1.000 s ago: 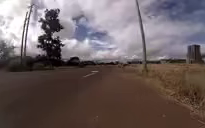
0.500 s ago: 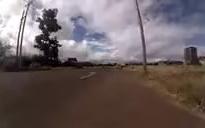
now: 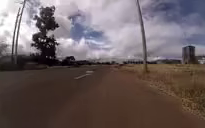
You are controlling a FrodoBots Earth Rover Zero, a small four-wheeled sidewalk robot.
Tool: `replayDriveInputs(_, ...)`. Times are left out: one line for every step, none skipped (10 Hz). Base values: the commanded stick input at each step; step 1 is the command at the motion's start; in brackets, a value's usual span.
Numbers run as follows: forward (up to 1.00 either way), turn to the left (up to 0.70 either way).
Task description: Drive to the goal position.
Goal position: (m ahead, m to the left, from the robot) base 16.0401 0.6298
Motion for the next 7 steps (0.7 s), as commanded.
replayDriveInputs(0.7, -0.04)
replayDriveInputs(0.7, 0.0)
replayDriveInputs(0.7, 0.0)
replayDriveInputs(0.7, -0.22)
replayDriveInputs(0.7, -0.33)
replayDriveInputs(0.7, -0.35)
replayDriveInputs(0.7, -0.35)
